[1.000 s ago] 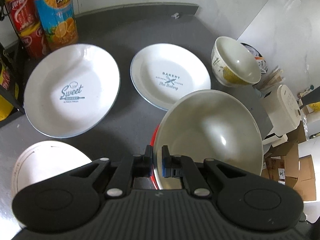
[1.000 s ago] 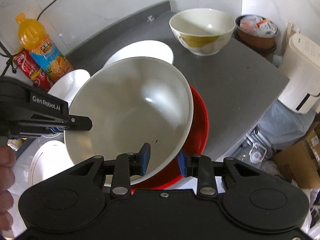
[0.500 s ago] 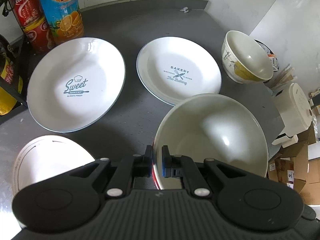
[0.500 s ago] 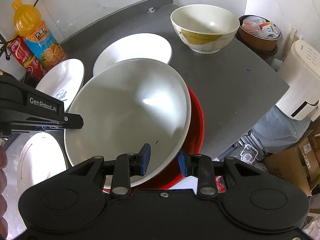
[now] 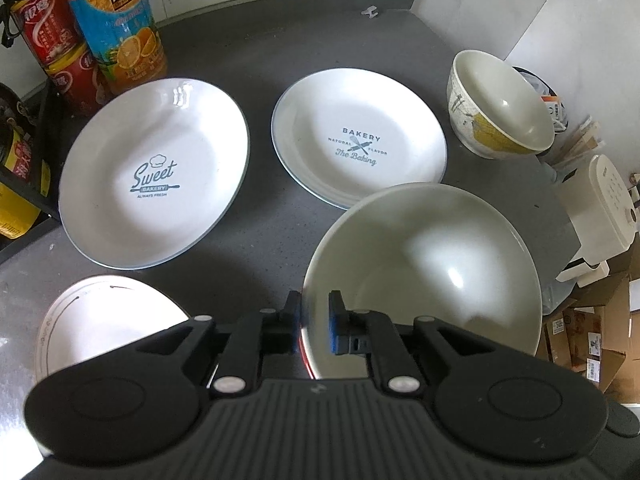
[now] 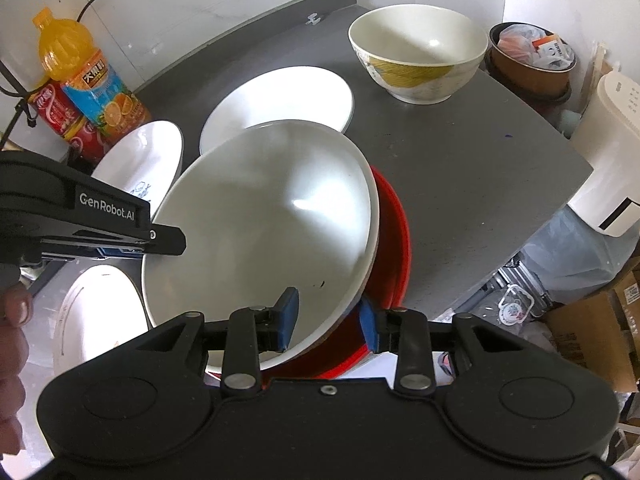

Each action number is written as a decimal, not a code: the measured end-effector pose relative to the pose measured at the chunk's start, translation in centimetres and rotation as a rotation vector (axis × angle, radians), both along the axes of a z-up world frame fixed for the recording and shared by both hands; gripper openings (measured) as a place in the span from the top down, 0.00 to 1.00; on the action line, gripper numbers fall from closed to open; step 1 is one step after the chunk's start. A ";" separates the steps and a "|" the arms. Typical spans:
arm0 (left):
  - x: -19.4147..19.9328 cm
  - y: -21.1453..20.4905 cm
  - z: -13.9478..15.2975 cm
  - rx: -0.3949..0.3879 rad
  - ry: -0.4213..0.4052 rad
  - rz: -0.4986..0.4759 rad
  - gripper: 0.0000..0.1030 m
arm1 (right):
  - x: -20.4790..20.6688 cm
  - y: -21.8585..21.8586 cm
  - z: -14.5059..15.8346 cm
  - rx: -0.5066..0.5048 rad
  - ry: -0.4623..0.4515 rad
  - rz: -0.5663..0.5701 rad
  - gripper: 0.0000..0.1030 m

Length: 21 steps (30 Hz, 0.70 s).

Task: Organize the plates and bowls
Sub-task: 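Lower the cream bowl into the red bowl and open the right gripper, then move the right gripper to the other cream bowl by the wall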

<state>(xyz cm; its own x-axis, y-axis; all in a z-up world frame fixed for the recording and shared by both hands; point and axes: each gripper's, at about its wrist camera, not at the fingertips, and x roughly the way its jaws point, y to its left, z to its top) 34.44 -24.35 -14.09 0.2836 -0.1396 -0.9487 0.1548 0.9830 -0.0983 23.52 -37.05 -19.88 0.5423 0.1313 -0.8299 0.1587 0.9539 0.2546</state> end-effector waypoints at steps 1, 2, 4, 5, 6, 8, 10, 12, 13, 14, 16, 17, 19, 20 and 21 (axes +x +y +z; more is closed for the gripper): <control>0.1 -0.1 0.0 0.002 0.004 -0.003 0.88 | 0.0 -0.1 0.0 0.007 0.000 0.000 0.67; 0.1 -0.1 0.0 0.005 0.007 -0.006 0.87 | 0.0 -0.2 0.0 0.012 0.001 0.000 0.66; 0.3 -0.2 0.2 0.011 0.006 -0.011 0.85 | 0.1 -0.3 0.0 0.018 0.002 0.000 0.66; 0.3 -0.3 0.2 0.015 0.003 -0.015 0.85 | 0.1 -0.3 0.1 0.017 0.000 -0.001 0.66; 0.4 -0.3 0.3 0.020 0.000 -0.017 0.84 | 0.0 -0.3 0.2 0.017 -0.003 -0.003 0.64; 0.5 -0.3 0.4 0.025 0.005 -0.015 0.83 | -0.1 -0.4 0.4 0.030 -0.012 0.003 0.59; 0.7 -0.3 0.6 0.016 0.018 -0.013 0.81 | 0.0 -0.5 0.6 0.037 -0.011 0.011 0.56; 0.9 -0.3 0.8 0.013 0.020 -0.014 0.77 | 0.0 -0.6 0.7 0.039 -0.012 0.018 0.54; 1.0 -0.2 1.0 0.017 0.016 -0.015 0.74 | 0.1 -0.7 0.6 0.041 -0.013 0.022 0.54; 1.1 -0.2 1.2 0.021 0.011 -0.015 0.73 | 0.2 -0.7 0.7 0.045 -0.010 0.024 0.54; 1.4 -0.1 1.6 0.023 0.000 -0.008 0.69 | 0.2 -1.1 0.8 0.064 -0.003 0.019 0.53; 1.5 -0.1 1.8 0.021 -0.006 -0.005 0.68 | 0.2 -1.3 0.9 0.075 -0.004 0.015 0.50; 1.8 -0.1 2.2 0.018 -0.018 -0.005 0.62 | 0.0 -1.8 1.3 0.100 -0.014 0.015 0.47; 2.0 -0.2 2.4 0.018 -0.023 -0.007 0.60 | -0.1 -2.1 1.5 0.106 -0.021 0.014 0.39; 2.1 -0.2 2.6 0.016 -0.028 -0.007 0.57 | -0.2 -2.2 1.8 0.099 -0.032 0.010 0.27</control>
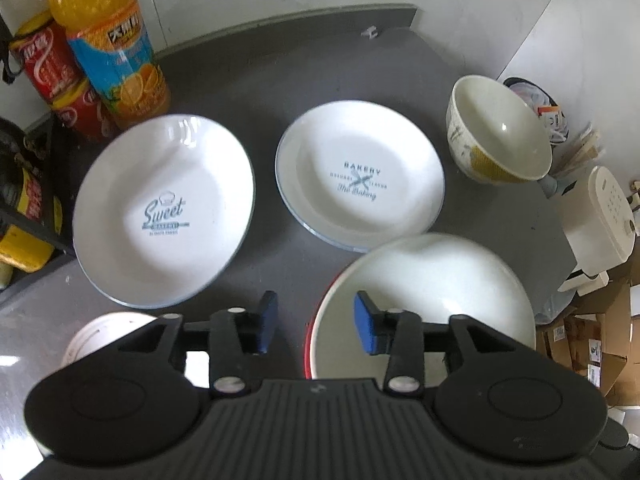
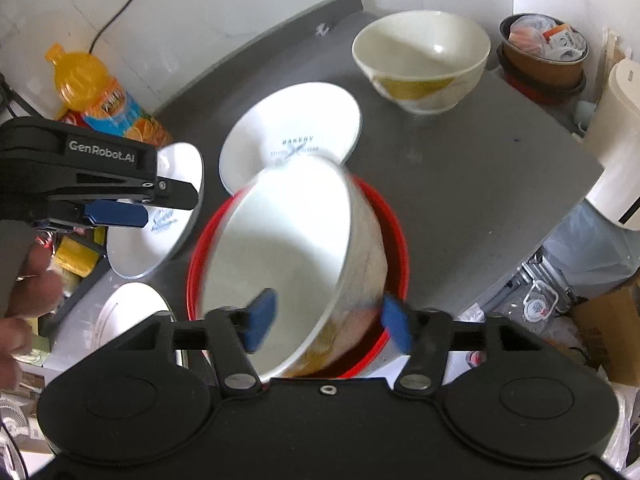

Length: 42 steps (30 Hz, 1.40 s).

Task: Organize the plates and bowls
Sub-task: 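Move the right gripper to the other cream bowl by the wall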

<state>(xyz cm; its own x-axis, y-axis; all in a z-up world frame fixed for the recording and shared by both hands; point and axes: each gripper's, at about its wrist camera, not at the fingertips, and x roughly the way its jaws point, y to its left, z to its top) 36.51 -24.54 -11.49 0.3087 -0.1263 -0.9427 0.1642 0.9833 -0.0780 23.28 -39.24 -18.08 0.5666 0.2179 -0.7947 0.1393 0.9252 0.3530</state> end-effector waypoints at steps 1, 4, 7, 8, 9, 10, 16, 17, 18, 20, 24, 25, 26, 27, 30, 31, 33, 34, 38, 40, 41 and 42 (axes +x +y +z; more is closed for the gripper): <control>0.1 0.0 0.2 -0.002 -0.005 -0.001 0.54 | -0.2 -0.2 0.4 -0.014 -0.018 -0.007 0.22; 0.6 -0.4 0.8 -0.008 -0.023 -0.015 0.47 | -0.5 -1.2 0.8 0.002 -0.046 -0.002 0.19; 0.9 -0.7 1.3 -0.022 -0.039 -0.016 0.42 | -0.6 -2.5 0.8 0.013 -0.054 -0.034 0.19; 1.1 -0.8 1.4 -0.028 -0.041 -0.015 0.41 | -0.6 -3.1 0.8 0.020 -0.057 -0.050 0.19; 1.2 -0.9 1.5 -0.029 -0.043 -0.012 0.41 | -0.6 -3.6 0.7 0.027 -0.058 -0.061 0.19; 1.2 -1.1 1.6 -0.028 -0.045 -0.008 0.41 | -0.7 -4.2 0.7 0.036 -0.058 -0.075 0.19; 1.6 -2.1 2.4 -0.050 -0.062 -0.007 0.39 | -0.9 -6.2 0.1 0.039 -0.060 -0.135 0.20; 1.7 -2.2 2.4 -0.052 -0.064 -0.007 0.39 | -0.9 -6.6 0.0 0.043 -0.061 -0.144 0.20; 1.7 -2.5 2.4 -0.052 -0.066 -0.006 0.38 | -0.9 -6.9 -0.1 0.048 -0.063 -0.153 0.20; 1.8 -2.8 2.5 -0.057 -0.068 -0.007 0.37 | -0.9 -7.7 -0.3 0.051 -0.068 -0.168 0.20; 2.2 -3.6 2.3 -0.066 -0.068 -0.006 0.37 | -0.7 -8.8 -0.4 0.054 -0.089 -0.189 0.20; 2.2 -3.8 2.3 -0.068 -0.067 -0.004 0.37 | -0.7 -9.1 -0.4 0.056 -0.092 -0.193 0.20; 2.4 -4.1 2.2 -0.070 -0.065 -0.003 0.37 | -0.6 -9.4 -0.5 0.058 -0.093 -0.199 0.20; 2.5 -4.4 2.2 -0.071 -0.064 -0.001 0.37 | -0.4 -9.7 -0.6 0.063 -0.095 -0.203 0.20; 2.7 -5.3 2.1 -0.067 -0.070 -0.003 0.37 | 0.0 -10.3 -0.7 0.080 -0.105 -0.203 0.20; 2.8 -5.7 2.1 -0.064 -0.075 -0.004 0.37 | 0.2 -10.6 -0.7 0.085 -0.109 -0.204 0.20; 3.0 -6.4 2.1 -0.064 -0.080 0.001 0.37 | 0.7 -11.2 -0.8 0.098 -0.117 -0.214 0.20; 3.1 -6.7 2.1 -0.068 -0.083 0.005 0.37 | 1.0 -11.4 -0.8 0.104 -0.120 -0.218 0.20; 3.7 -8.3 2.1 -0.074 -0.091 -0.002 0.37 | 2.2 -12.6 -0.9 0.125 -0.141 -0.227 0.22; 4.2 -9.0 2.0 -0.077 -0.092 -0.004 0.37 | 2.9 -13.4 -1.1 0.139 -0.150 -0.230 0.22; 4.3 -9.3 2.0 -0.081 -0.092 -0.004 0.37 | 3.1 -13.6 -1.1 0.142 -0.154 -0.232 0.23; 4.6 -9.7 1.9 -0.085 -0.093 -0.004 0.37 | 3.4 -14.0 -1.1 0.145 -0.157 -0.234 0.23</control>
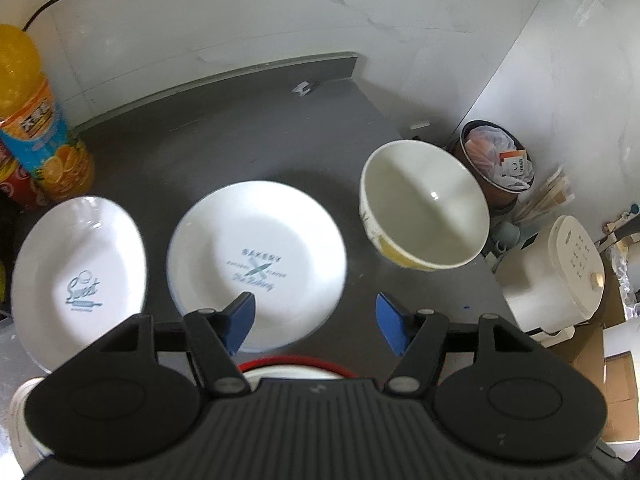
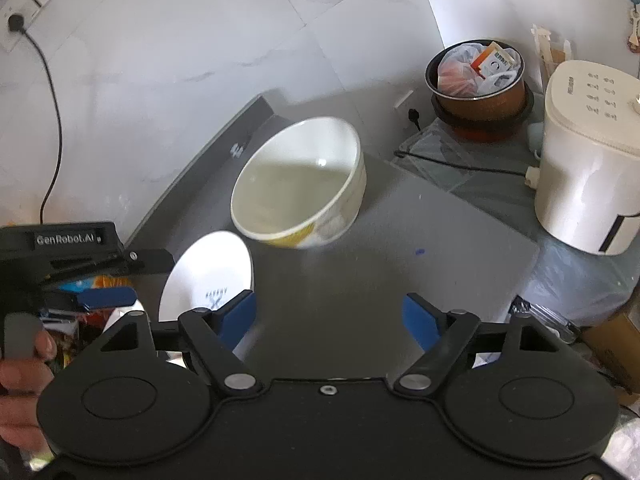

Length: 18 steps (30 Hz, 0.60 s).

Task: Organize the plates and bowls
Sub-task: 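Move the right gripper to the other cream bowl by the wall, then grip the rim of the second cream bowl with the right gripper and lift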

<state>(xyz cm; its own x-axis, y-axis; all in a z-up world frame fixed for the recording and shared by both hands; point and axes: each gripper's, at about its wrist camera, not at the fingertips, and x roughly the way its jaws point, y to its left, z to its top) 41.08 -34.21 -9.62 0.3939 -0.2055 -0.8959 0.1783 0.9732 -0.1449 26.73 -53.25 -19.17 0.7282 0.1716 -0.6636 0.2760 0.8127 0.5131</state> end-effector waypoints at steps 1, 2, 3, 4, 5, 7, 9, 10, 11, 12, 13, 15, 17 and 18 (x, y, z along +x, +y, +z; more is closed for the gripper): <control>0.2 -0.4 -0.1 -0.001 -0.002 -0.002 0.37 | 0.3 -0.3 0.0 0.002 -0.003 -0.004 0.23; 0.4 -0.8 -0.2 -0.002 -0.004 -0.004 0.37 | 0.7 -0.7 0.0 0.005 -0.007 -0.009 0.23; 0.6 -1.2 -0.3 -0.001 -0.006 -0.005 0.37 | 1.0 -1.1 -0.1 0.010 -0.013 -0.013 0.24; 0.8 -1.6 -0.4 -0.003 -0.008 -0.007 0.37 | 1.3 -1.4 -0.1 0.015 -0.018 -0.016 0.24; 1.1 -1.9 -0.5 -0.005 -0.009 -0.006 0.37 | 1.7 -1.8 -0.1 0.018 -0.022 -0.018 0.24; 1.7 -2.6 -0.8 -0.011 -0.009 -0.003 0.37 | 2.4 -2.4 -0.4 0.022 -0.024 -0.019 0.24; 2.1 -3.2 -1.2 -0.016 -0.010 0.003 0.37 | 3.2 -3.0 -0.7 0.029 -0.021 -0.019 0.26; 2.3 -3.5 -1.3 -0.018 -0.010 0.006 0.37 | 3.5 -3.2 -0.9 0.034 -0.021 -0.019 0.26; 2.6 -3.7 -1.5 -0.020 -0.010 0.008 0.37 | 3.9 -3.5 -1.0 0.040 -0.023 -0.021 0.27; 2.8 -4.0 -1.8 -0.016 -0.010 0.009 0.37 | 4.3 -3.7 -1.2 0.043 -0.024 -0.023 0.27; 2.9 -4.3 -2.0 -0.007 -0.011 0.011 0.37 | 4.6 -3.9 -1.3 0.048 -0.025 -0.025 0.27; 3.4 -4.8 -2.5 0.002 -0.010 0.017 0.39 | 5.3 -4.3 -1.6 0.062 -0.028 -0.026 0.27; 3.8 -5.1 -2.9 -0.001 -0.009 0.027 0.40 | 6.1 -4.5 -2.1 0.076 -0.021 -0.027 0.30; 4.0 -5.2 -3.1 0.003 -0.013 0.032 0.40 | 6.4 -4.6 -2.4 0.085 -0.016 -0.026 0.33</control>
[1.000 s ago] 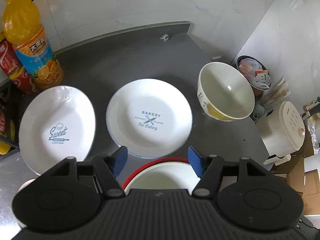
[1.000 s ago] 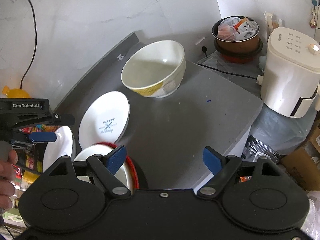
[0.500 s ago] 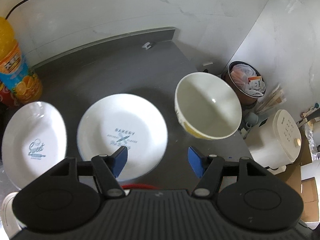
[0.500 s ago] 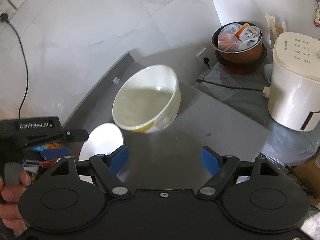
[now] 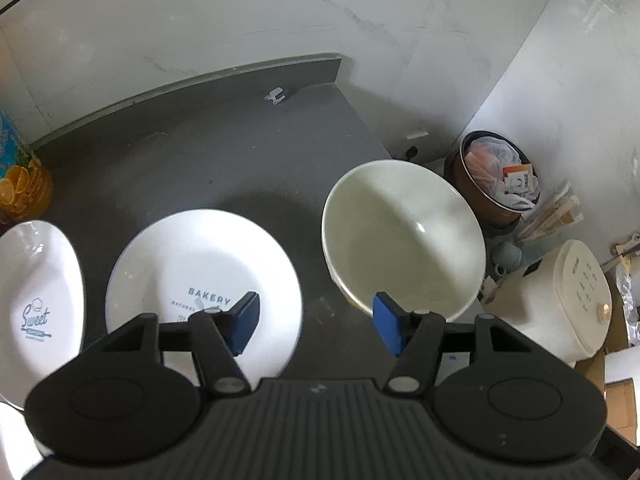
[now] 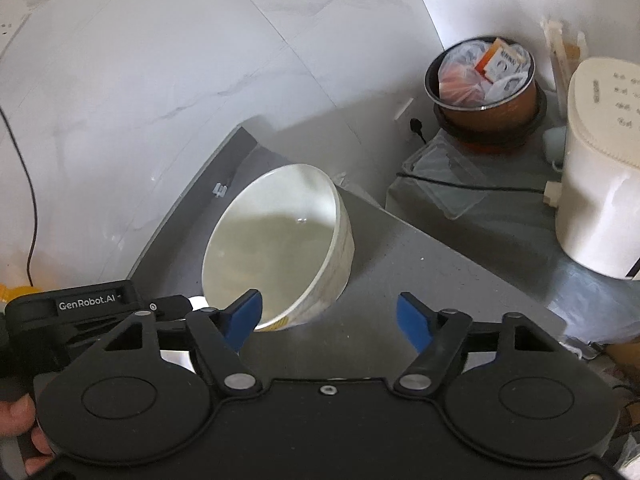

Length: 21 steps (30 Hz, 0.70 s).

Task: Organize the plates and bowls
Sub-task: 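Grip the rim of the second cream bowl with the right gripper and lift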

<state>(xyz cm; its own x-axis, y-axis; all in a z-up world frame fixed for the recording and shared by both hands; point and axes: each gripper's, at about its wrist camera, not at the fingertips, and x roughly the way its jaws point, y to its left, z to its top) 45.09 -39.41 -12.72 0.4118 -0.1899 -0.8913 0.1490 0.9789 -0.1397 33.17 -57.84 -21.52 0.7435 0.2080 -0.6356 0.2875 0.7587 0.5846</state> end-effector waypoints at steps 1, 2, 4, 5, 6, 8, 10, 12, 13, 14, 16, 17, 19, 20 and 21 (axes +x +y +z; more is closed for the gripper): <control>0.2 -0.1 -0.2 0.008 -0.002 0.006 0.40 | 0.4 0.0 -0.3 0.010 0.003 0.002 0.33; 0.5 -0.2 -0.4 0.011 -0.004 0.012 0.40 | 0.7 0.0 -0.5 0.016 0.005 0.003 0.35; 0.9 -0.5 -0.8 0.005 -0.012 0.020 0.41 | 1.2 0.1 -0.8 0.018 0.013 0.006 0.37; 1.1 -0.6 -0.9 0.008 -0.016 0.022 0.41 | 1.6 0.1 -0.9 0.024 0.019 0.007 0.38; 1.3 -0.8 -1.1 0.011 -0.020 0.025 0.42 | 1.8 0.2 -1.1 0.032 0.023 0.007 0.39; 1.5 -1.0 -1.4 0.012 -0.029 0.026 0.44 | 2.5 0.3 -1.3 0.045 0.023 0.009 0.39; 1.9 -1.3 -1.8 0.018 -0.034 0.026 0.46 | 3.2 0.5 -1.5 0.037 0.030 0.015 0.41; 2.1 -1.6 -2.0 0.025 -0.041 0.027 0.47 | 4.1 0.5 -1.8 0.015 0.054 0.022 0.53; 2.2 -1.8 -2.2 0.031 -0.044 0.026 0.47 | 4.6 0.3 -2.0 -0.004 0.075 0.024 0.59; 2.3 -1.9 -2.3 0.033 -0.047 0.024 0.47 | 5.0 0.1 -2.3 -0.006 0.087 0.026 0.66; 2.5 -2.0 -2.5 0.039 -0.053 0.016 0.48 | 5.6 -0.5 -2.4 0.031 0.079 0.047 0.77; 2.7 -2.1 -2.6 0.047 -0.056 0.015 0.48 | 5.9 -0.5 -2.3 0.014 0.086 0.054 0.78; 3.0 -2.1 -3.0 0.060 -0.056 0.014 0.48 | 6.1 -0.4 -1.9 -0.017 0.092 0.067 0.80; 3.1 -2.2 -3.3 0.066 -0.053 0.014 0.48 | 6.2 -0.4 -1.9 -0.023 0.095 0.071 0.81; 3.4 -2.2 -3.5 0.071 -0.050 0.014 0.51 | 6.2 -0.4 -1.8 -0.026 0.098 0.074 0.81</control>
<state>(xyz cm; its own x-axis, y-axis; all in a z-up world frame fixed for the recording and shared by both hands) 48.44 -41.59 -16.18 0.4581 -0.1213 -0.8806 0.1407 0.9881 -0.0630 39.35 -58.23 -23.32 0.6606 0.2429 -0.7103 0.2847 0.7944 0.5365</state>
